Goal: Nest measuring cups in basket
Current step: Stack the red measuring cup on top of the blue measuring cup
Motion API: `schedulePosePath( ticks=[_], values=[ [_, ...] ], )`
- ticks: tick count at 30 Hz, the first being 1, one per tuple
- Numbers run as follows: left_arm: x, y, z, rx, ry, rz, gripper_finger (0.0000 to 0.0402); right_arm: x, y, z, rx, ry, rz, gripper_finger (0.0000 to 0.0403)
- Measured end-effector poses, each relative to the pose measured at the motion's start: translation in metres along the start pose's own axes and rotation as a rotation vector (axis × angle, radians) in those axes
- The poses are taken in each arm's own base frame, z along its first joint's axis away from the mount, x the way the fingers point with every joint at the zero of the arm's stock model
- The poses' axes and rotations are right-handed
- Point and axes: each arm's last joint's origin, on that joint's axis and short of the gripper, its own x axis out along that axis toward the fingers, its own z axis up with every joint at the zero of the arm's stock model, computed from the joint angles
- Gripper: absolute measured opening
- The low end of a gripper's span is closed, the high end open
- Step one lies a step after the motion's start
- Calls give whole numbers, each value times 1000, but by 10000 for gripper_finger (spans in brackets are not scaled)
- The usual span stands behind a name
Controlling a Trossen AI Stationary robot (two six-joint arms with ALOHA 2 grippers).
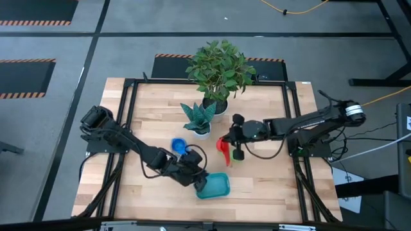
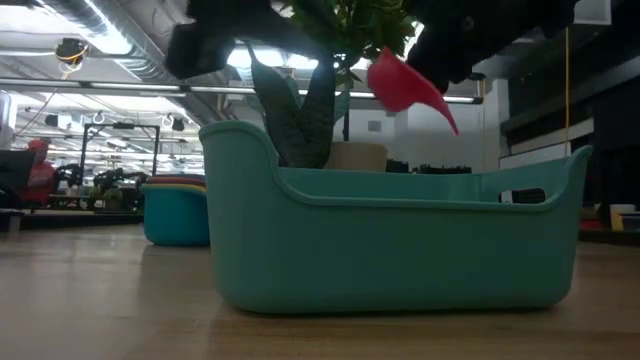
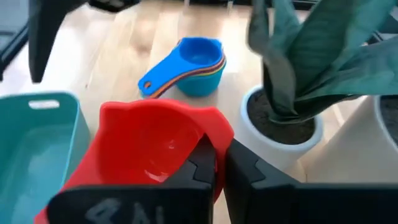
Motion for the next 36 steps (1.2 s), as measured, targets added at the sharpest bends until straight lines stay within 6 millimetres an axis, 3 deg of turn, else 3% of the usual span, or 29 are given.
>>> schedulePosePath(
  ticks=[13,36],
  values=[
    [14,6,44,-38,-163,-38,85,11,10,-10,-41,68,106,16],
    [23,20,67,-48,-90,-50,85,11,11,-11,-67,77,109,16]
  ],
)
